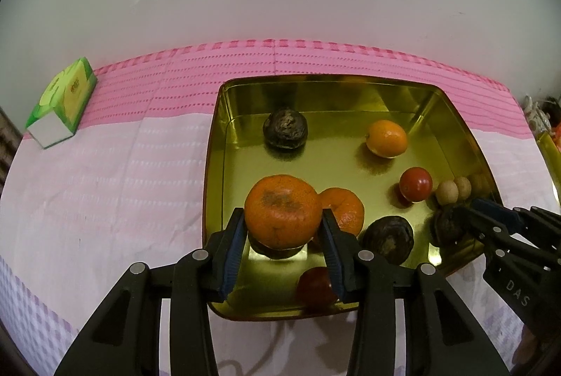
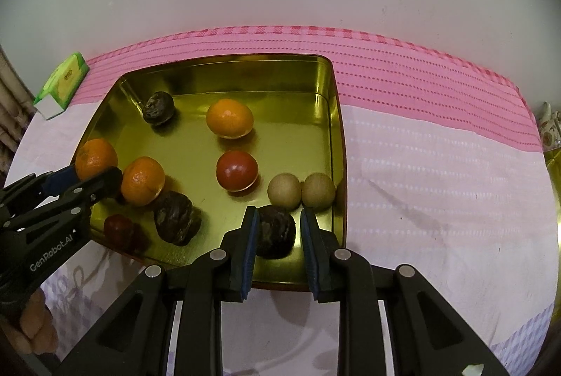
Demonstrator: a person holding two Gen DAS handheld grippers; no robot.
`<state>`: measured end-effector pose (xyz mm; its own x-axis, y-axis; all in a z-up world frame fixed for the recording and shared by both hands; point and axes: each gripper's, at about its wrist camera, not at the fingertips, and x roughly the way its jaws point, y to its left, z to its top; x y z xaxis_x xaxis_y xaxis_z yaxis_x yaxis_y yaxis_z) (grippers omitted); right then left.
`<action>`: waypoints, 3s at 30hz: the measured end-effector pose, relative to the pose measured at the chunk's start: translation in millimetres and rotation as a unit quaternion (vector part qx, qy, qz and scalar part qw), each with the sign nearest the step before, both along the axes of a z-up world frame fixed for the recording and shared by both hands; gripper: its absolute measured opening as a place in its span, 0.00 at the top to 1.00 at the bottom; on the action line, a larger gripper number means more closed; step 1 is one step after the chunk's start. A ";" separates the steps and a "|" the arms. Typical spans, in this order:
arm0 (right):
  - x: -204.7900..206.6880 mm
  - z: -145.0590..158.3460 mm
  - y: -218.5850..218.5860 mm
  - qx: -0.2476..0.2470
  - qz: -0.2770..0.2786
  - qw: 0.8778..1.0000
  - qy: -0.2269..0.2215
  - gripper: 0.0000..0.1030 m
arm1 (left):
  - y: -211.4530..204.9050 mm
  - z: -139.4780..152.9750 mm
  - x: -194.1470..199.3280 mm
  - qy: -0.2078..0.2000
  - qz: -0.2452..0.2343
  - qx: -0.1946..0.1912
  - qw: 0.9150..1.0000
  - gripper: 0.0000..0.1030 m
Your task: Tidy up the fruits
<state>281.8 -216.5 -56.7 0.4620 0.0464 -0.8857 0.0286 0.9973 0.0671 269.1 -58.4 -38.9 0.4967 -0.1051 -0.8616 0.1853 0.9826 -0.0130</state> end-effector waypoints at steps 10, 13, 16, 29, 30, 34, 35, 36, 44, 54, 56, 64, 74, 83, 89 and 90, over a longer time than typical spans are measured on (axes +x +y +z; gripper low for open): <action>-4.8 3.2 4.3 0.002 -0.002 1.000 -0.001 0.72 | 1.0 0.4 -5.3 0.004 -0.005 0.003 1.000 0.53; -6.0 5.2 6.7 0.002 -0.002 1.000 -0.004 0.70 | 1.1 3.5 -8.5 -0.001 -0.008 0.004 1.000 0.49; -7.4 9.2 9.0 0.002 -0.002 1.000 -0.009 0.67 | 0.5 7.4 -12.1 -0.004 -0.009 0.005 1.000 0.49; -29.7 29.8 12.8 0.009 -0.002 0.999 -0.033 0.64 | 6.2 27.9 -44.2 -0.021 0.000 0.006 1.000 0.49; -33.8 32.0 12.9 0.005 -0.001 0.999 -0.035 0.64 | 7.2 28.4 -47.1 -0.022 0.001 0.007 1.000 0.49; -45.0 37.5 16.7 0.002 0.004 0.999 -0.040 0.61 | 11.3 32.8 -61.7 -0.028 0.005 0.013 1.000 0.49; -47.9 39.0 17.7 0.003 0.004 0.999 -0.042 0.60 | 12.2 33.2 -64.6 -0.028 0.006 0.014 0.999 0.49; -51.2 40.1 18.9 0.004 0.004 0.999 -0.043 0.60 | 13.5 33.5 -67.9 -0.028 0.007 0.014 0.999 0.49; -71.9 38.5 29.6 -0.002 0.014 0.999 -0.042 0.57 | 16.7 34.4 -88.9 -0.027 0.006 0.018 0.999 0.49; -90.4 37.9 32.4 -0.004 0.013 0.999 -0.046 0.55 | 18.2 32.7 -108.5 -0.020 0.013 0.018 1.000 0.49; -93.0 39.1 32.6 -0.006 0.013 0.999 -0.048 0.55 | 18.0 33.1 -110.9 -0.019 0.013 0.017 1.000 0.49; -100.8 43.7 33.5 -0.010 0.016 0.998 -0.055 0.52 | 14.1 36.3 -122.7 -0.026 0.008 0.020 0.999 0.49; -104.5 45.9 34.0 -0.014 0.015 0.998 -0.057 0.52 | 14.4 38.2 -128.3 -0.030 0.008 0.021 0.999 0.49; -105.1 45.3 33.0 -0.016 0.017 0.998 -0.055 0.52 | 15.5 38.0 -130.0 -0.033 0.012 0.029 0.999 0.49; -104.1 44.1 34.0 -0.018 0.019 0.998 -0.053 0.52 | 15.0 37.6 -129.6 -0.032 0.012 0.030 0.999 0.49; -104.2 44.0 33.7 -0.018 0.019 0.998 -0.053 0.52 | 15.1 37.7 -129.6 -0.031 0.012 0.029 0.999 0.49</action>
